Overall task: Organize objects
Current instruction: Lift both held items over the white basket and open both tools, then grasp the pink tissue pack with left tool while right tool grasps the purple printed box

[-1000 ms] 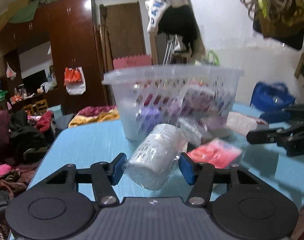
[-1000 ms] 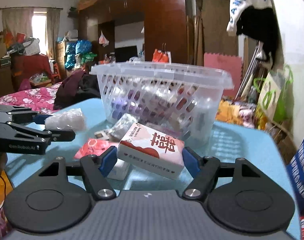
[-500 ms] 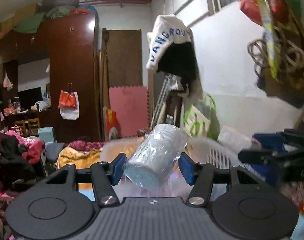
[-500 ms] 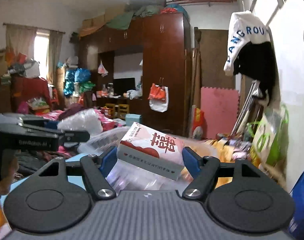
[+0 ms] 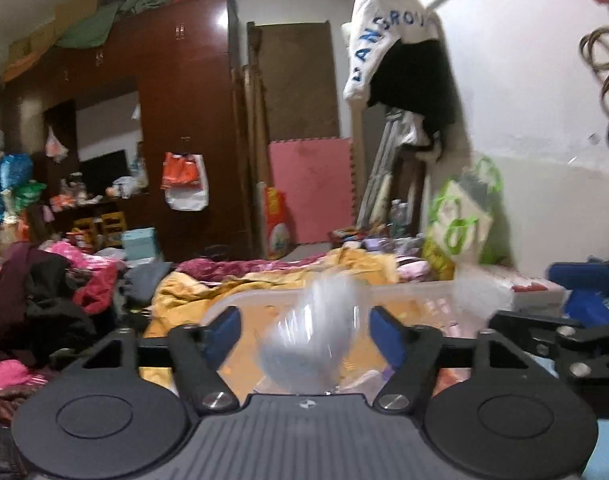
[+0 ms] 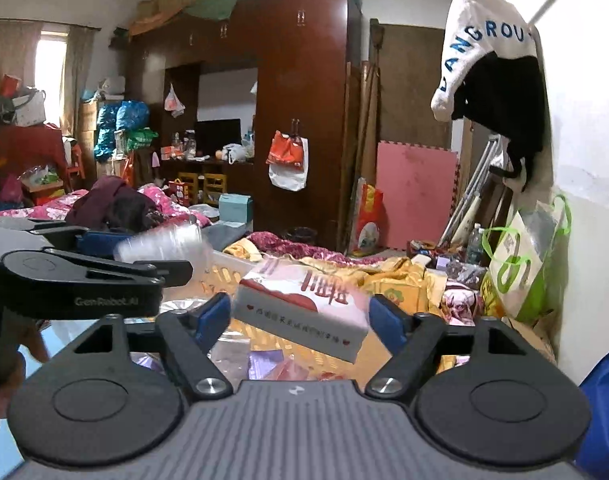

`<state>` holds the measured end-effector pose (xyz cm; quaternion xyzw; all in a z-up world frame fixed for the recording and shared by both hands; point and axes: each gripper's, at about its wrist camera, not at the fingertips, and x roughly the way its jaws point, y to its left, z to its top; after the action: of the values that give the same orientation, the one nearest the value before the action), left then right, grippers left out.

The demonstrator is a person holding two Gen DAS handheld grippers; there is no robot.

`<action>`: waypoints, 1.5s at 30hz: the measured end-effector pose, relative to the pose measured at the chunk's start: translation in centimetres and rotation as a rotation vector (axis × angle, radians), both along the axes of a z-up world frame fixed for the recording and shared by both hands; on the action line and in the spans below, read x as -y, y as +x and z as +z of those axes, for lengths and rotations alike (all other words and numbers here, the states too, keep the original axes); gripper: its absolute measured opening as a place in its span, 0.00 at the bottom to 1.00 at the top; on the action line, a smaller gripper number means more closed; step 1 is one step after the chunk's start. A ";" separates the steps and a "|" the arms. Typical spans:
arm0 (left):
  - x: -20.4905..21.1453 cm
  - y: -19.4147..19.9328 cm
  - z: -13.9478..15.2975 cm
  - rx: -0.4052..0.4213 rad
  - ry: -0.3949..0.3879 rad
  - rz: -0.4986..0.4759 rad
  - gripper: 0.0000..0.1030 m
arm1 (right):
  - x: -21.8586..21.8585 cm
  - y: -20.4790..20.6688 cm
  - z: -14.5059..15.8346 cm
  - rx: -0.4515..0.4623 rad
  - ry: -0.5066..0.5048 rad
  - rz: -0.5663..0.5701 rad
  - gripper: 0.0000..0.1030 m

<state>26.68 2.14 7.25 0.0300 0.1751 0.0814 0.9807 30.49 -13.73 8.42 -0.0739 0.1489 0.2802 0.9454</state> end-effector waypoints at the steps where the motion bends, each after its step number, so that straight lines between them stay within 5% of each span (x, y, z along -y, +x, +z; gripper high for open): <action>1: 0.1 -0.2 0.0 0.006 0.011 0.007 0.75 | 0.2 -0.1 0.0 -0.002 0.001 -0.004 0.80; 6: -0.1 -3.8 0.4 0.075 -0.015 -0.027 0.82 | 2.2 -3.3 0.5 0.047 0.062 0.015 0.99; 10: 0.5 -8.2 -0.5 0.126 -0.020 -0.030 0.88 | 4.0 -7.2 0.0 0.053 0.093 0.079 1.00; 16: 1.5 -13.4 -4.2 0.051 -0.088 -0.104 0.88 | 5.1 -11.3 -3.4 0.067 0.052 0.096 1.00; 21: 3.5 -16.4 -8.1 -0.055 -0.052 -0.194 0.88 | 6.3 -11.2 -5.7 -0.005 0.092 0.099 1.00; 31: 4.7 -15.0 -12.2 -0.208 -0.043 -0.128 0.87 | 8.6 -10.2 -7.0 -0.077 0.174 0.033 1.00; 34: 3.9 -15.2 -12.3 -0.206 -0.121 -0.127 0.70 | 7.9 -9.8 -7.2 -0.093 0.160 0.035 1.00; 37: 3.6 -15.8 -12.2 -0.200 -0.101 -0.107 0.65 | 6.5 -9.3 -8.3 -0.149 0.140 0.068 1.00; 45: 0.6 -18.2 -12.1 -0.179 -0.071 -0.104 0.62 | 2.5 -5.7 -9.4 -0.290 0.098 0.080 0.98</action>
<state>8.46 1.55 -4.89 0.0115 0.2630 0.0213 0.9645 24.75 -16.26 -0.99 0.0076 0.2670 0.3323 0.9046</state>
